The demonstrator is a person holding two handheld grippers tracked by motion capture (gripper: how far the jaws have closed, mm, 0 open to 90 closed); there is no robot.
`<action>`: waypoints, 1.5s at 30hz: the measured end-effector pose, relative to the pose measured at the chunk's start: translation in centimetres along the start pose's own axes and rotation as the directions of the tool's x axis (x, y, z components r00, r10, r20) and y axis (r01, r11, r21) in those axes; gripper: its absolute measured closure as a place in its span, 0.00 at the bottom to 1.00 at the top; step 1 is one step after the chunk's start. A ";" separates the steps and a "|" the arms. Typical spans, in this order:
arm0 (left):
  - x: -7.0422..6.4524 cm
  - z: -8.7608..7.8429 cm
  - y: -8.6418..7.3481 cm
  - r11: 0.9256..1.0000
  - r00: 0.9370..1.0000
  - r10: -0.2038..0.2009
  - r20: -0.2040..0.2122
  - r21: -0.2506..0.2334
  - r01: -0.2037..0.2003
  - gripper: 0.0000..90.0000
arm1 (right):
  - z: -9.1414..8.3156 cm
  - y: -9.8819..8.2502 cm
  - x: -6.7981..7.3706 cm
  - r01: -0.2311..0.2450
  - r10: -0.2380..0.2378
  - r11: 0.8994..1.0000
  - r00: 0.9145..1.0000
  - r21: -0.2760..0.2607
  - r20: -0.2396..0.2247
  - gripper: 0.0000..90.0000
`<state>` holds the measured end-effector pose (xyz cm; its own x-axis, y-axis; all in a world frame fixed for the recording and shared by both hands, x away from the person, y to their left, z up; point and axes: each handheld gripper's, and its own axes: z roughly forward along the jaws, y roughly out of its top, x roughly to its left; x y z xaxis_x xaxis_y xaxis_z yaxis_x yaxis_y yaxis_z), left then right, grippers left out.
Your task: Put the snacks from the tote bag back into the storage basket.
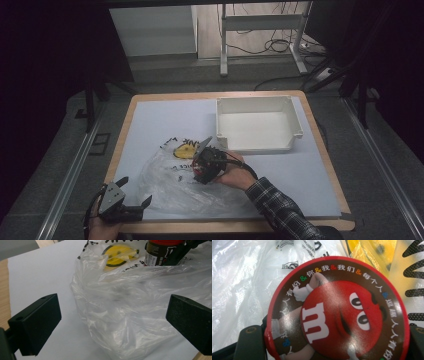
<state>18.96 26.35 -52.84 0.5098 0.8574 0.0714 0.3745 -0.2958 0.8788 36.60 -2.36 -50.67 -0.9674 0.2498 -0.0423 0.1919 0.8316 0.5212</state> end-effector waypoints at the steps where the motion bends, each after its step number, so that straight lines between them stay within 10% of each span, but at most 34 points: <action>1: 0.0 0.0 0.0 1.000 1.000 0.000 0.000 -0.001 0.000 0.00 | 0.0 0.0 0.0 0.001 -0.001 1.000 1.000 0.001 0.001 0.28; 28: 0.1 -0.4 0.1 0.998 0.999 -0.010 0.034 -0.061 0.012 0.00 | -2.8 0.4 0.9 0.078 -0.079 0.997 0.996 -0.027 -0.029 0.28; 45: 0.2 -1.2 0.3 0.981 0.996 -0.033 0.080 -0.186 0.048 0.00 | -4.3 -0.4 0.6 0.084 -0.086 0.996 0.996 -0.035 -0.032 0.28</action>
<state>18.25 26.99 -51.99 0.5572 0.8304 0.0040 0.2481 -0.1711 0.9535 35.26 -4.67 -47.21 -0.9851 0.1616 -0.0593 0.1036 0.8319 0.5451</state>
